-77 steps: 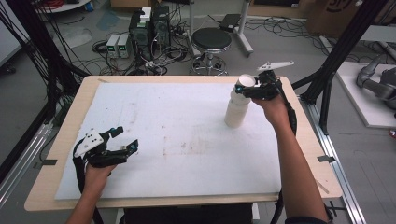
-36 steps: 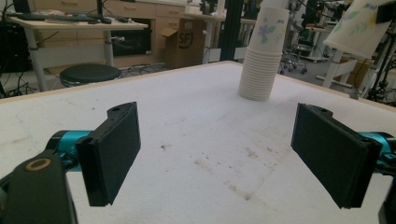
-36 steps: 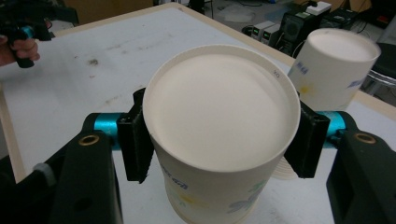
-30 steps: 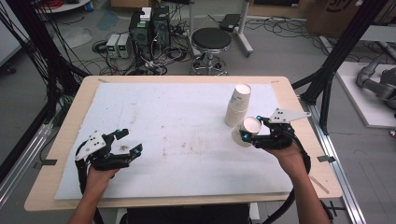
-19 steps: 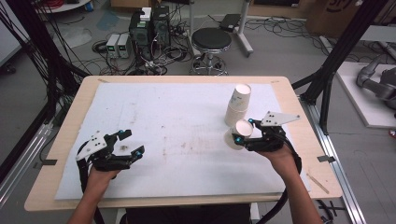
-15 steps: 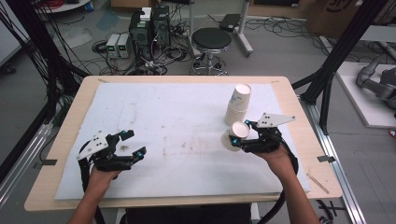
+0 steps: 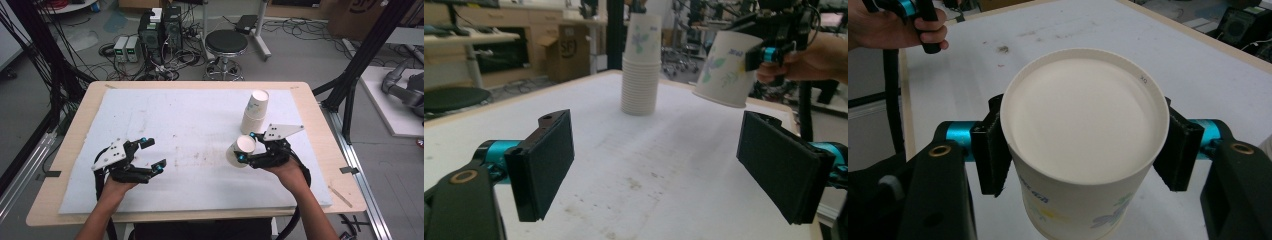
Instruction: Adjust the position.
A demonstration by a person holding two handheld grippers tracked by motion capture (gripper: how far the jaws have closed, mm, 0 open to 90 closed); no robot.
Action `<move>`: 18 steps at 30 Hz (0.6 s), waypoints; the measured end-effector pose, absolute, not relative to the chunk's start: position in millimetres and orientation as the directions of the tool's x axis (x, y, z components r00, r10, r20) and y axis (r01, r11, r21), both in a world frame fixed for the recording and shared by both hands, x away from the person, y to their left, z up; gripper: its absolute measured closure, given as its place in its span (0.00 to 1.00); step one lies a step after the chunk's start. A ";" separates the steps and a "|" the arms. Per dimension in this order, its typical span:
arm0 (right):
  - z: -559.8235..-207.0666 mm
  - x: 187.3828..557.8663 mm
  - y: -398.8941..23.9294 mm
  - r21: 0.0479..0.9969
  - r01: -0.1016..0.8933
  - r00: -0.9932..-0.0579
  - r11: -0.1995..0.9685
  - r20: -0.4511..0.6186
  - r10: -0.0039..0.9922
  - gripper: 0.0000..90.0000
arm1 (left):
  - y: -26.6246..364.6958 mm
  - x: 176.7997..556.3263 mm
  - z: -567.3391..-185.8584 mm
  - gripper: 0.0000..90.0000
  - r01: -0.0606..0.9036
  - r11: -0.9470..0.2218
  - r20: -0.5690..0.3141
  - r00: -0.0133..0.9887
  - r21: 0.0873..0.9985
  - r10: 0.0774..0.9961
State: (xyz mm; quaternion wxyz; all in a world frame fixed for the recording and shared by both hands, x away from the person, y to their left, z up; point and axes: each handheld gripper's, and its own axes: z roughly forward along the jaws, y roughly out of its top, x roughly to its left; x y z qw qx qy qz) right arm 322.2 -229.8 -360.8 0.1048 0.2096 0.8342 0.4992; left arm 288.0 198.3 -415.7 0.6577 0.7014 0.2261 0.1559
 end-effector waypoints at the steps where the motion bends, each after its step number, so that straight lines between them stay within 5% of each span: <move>1: -360.5 322.5 -228.6 0.878 0.242 -0.893 0.413 0.035 0.449 0.39 | 195.2 289.3 -415.7 0.17 0.123 -0.034 -0.089 0.857 0.992 0.507; 18: -359.2 320.5 -204.8 0.877 0.228 -0.923 0.424 0.056 0.380 0.39 | 154.0 301.5 -409.7 0.17 0.135 -0.091 -0.094 0.928 0.987 0.360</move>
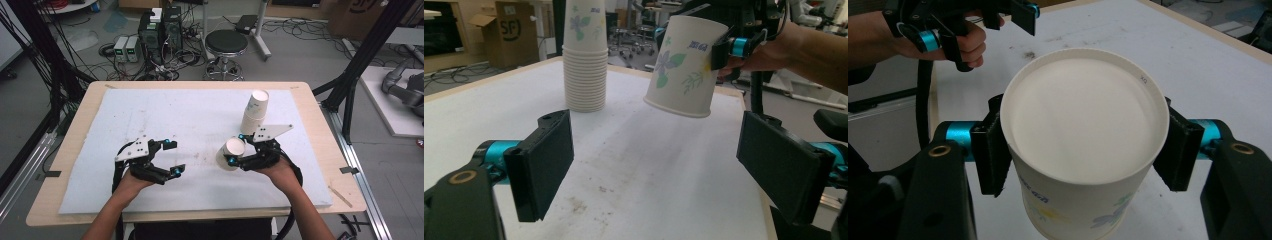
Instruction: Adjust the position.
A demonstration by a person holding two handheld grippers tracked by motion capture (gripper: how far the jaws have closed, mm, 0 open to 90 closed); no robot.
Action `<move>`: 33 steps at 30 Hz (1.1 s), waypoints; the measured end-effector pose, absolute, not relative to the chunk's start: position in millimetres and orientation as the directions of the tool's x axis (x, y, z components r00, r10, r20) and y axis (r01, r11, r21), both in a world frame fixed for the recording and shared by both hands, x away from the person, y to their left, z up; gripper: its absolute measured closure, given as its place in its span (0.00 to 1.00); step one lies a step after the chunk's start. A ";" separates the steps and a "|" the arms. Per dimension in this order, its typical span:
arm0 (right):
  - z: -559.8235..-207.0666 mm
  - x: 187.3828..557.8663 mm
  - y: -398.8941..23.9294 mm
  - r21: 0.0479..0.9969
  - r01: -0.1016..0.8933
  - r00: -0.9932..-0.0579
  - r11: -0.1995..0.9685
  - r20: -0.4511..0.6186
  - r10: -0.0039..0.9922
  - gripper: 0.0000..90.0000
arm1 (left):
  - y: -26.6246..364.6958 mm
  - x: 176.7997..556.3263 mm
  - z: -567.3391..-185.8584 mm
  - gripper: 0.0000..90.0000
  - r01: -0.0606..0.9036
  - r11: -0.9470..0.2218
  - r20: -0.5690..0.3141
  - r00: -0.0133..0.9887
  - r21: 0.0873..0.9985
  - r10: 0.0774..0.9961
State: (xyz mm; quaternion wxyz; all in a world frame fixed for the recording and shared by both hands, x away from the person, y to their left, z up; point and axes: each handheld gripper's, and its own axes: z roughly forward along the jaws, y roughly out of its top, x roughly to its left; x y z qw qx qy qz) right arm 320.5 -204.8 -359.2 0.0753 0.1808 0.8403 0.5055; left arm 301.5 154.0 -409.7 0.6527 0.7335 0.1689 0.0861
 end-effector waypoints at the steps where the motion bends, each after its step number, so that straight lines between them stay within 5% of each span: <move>1: -359.0 320.8 -202.9 0.877 0.224 -0.926 0.425 0.055 0.374 0.39 | 151.4 302.4 -409.0 0.17 0.131 -0.096 -0.090 0.933 0.987 0.347; 33: -360.2 315.5 -165.6 0.880 0.195 -0.968 0.432 0.102 0.228 0.39 | 83.6 309.8 -417.3 0.22 0.100 -0.189 -0.063 0.979 0.977 0.192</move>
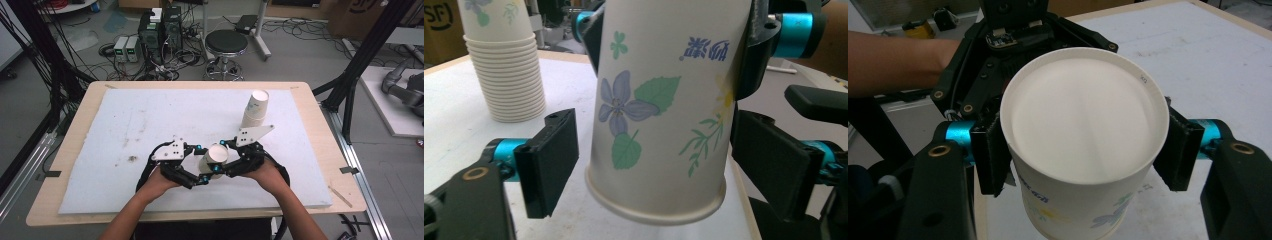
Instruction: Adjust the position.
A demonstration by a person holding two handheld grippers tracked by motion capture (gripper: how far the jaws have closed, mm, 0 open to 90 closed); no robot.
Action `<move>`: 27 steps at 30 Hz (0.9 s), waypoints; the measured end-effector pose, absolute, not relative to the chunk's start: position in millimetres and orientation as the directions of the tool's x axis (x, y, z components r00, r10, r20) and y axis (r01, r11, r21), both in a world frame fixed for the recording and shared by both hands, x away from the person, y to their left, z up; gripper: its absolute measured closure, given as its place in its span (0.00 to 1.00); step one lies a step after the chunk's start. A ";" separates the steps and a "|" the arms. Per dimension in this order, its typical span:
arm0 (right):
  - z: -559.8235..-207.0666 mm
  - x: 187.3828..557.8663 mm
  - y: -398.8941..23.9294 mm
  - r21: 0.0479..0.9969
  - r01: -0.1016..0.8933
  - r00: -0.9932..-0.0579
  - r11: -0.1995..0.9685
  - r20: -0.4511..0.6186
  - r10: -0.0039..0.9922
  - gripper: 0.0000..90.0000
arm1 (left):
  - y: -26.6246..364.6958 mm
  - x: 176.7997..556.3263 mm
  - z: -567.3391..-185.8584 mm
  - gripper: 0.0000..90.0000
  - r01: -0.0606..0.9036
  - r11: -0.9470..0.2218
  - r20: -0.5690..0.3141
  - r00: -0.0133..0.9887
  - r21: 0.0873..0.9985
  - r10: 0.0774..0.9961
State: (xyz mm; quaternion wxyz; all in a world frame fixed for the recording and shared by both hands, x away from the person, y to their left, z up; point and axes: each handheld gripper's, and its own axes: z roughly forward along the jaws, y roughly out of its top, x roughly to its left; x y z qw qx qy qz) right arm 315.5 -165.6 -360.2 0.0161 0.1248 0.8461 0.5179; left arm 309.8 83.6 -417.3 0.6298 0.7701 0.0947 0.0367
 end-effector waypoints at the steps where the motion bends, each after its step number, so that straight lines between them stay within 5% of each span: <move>1: -360.4 315.2 -164.8 0.881 0.194 -0.969 0.432 0.105 0.222 0.39 | 83.5 309.9 -417.3 0.23 0.096 -0.191 -0.060 0.980 0.977 0.188; 9: -362.0 314.3 -162.2 0.884 0.198 -0.971 0.423 0.119 0.206 0.40 | 85.4 308.9 -416.0 0.37 0.071 -0.197 -0.040 0.987 0.978 0.157; 10: -362.1 314.1 -162.0 0.885 0.201 -0.970 0.420 0.121 0.209 0.37 | 85.9 308.7 -415.2 0.38 0.070 -0.202 -0.038 0.987 0.977 0.158; 12: -362.4 314.2 -160.5 0.886 0.222 -0.962 0.408 0.129 0.243 0.15 | 86.6 308.9 -412.7 0.40 0.066 -0.231 -0.030 0.987 0.971 0.158; 27: -358.8 316.1 -160.9 0.851 0.181 -0.972 0.494 0.078 0.223 0.17 | 89.6 311.6 -388.3 0.42 0.030 -0.516 0.045 0.990 0.856 0.131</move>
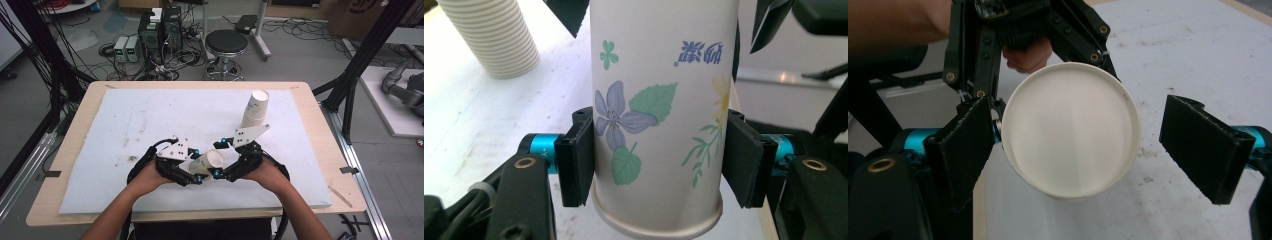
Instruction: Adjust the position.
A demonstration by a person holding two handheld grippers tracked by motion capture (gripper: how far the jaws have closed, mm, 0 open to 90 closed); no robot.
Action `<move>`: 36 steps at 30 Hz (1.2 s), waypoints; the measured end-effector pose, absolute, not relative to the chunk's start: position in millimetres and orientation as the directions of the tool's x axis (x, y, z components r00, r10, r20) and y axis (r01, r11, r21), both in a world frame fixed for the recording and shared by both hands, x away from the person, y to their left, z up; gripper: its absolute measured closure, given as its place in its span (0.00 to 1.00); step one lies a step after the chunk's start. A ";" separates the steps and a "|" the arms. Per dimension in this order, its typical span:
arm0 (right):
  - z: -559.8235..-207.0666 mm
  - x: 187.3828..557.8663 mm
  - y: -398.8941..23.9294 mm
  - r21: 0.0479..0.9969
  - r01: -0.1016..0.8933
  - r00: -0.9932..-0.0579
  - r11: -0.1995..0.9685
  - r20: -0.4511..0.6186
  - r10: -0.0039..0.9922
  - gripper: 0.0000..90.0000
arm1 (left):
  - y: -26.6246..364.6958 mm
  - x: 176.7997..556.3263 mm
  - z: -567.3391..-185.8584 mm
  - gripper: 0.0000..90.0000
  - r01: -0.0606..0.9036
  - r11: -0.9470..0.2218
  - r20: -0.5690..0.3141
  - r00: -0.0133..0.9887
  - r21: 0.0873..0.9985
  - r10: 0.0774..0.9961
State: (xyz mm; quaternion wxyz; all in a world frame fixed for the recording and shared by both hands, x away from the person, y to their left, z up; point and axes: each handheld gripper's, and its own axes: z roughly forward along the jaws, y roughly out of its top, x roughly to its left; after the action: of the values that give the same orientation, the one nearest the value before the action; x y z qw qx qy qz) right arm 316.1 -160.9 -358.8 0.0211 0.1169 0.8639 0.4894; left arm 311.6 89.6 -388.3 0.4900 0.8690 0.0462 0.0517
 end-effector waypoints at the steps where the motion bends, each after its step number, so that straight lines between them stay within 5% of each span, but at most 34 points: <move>1: -358.4 316.0 -160.5 0.843 0.180 -0.973 0.506 0.076 0.218 0.17 | 89.6 311.6 -388.3 0.42 0.030 -0.516 0.045 0.990 0.856 0.131; 15: -351.4 318.0 -149.3 0.747 0.085 -0.987 0.659 -0.026 0.156 0.18 | 82.4 318.9 -367.7 0.42 -0.013 -0.722 0.051 0.998 0.691 0.030; 24: -352.7 316.8 -139.1 0.700 0.042 -0.996 0.713 -0.030 0.089 0.30 | 75.8 316.0 -367.3 0.41 -0.032 -0.768 0.048 0.999 0.640 -0.002; 28: -353.8 315.9 -136.5 0.680 0.026 -0.999 0.733 -0.012 0.047 0.41 | 74.8 315.3 -368.7 0.41 -0.040 -0.771 0.048 0.999 0.636 -0.012; 36: -353.9 314.0 -137.9 0.662 0.042 -0.999 0.748 0.009 0.047 0.42 | 82.2 314.8 -372.1 0.35 -0.030 -0.709 0.037 0.999 0.704 -0.006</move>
State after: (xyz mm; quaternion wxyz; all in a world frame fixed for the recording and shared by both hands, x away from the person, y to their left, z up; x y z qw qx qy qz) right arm 314.0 -137.9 -353.9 0.0039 0.0238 0.9350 0.3539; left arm 314.8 82.2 -372.1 0.3810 0.9244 -0.0099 0.0159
